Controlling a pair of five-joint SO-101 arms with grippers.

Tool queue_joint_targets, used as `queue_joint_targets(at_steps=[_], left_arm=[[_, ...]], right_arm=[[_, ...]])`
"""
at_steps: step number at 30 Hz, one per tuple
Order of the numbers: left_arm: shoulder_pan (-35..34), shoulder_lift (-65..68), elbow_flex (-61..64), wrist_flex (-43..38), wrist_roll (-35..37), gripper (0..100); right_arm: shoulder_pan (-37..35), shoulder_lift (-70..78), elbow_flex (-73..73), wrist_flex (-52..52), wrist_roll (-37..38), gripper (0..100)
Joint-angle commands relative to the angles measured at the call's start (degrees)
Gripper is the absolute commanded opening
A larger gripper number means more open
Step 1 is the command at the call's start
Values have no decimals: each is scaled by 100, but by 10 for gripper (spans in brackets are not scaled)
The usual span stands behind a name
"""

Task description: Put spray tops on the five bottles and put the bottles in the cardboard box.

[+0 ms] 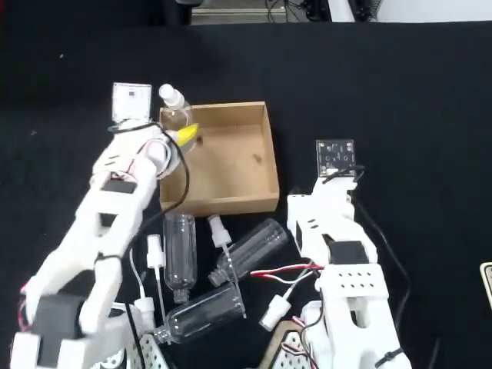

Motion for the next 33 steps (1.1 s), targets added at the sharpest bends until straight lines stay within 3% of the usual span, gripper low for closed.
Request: queue_joint_targets(at_steps=[1, 4, 10, 14, 19, 28, 33], left_arm=[[-356, -976, -110, 1336, 62, 314], [-690, -1635, -110, 2233, 26, 314], [-1138, -2875, 57, 3481, 18, 314], [-1209, -3587, 189, 4396, 26, 314], [-1200, -3903, 602, 4615, 26, 314], [-1244, -3956, 1033, 4615, 18, 314], [-1235, -3956, 1042, 4624, 18, 314]], right_arm=[[79, -110, -92, -149, 35, 106], [88, -110, -277, 132, 35, 109], [193, -57, -1789, 1952, 149, 110], [413, -40, -2818, 3473, 1099, 111], [897, 505, -3486, 5029, 1925, 196], [1380, 2114, -3284, 4756, 1925, 231], [1310, 2633, -3213, 4396, 1723, 231]])
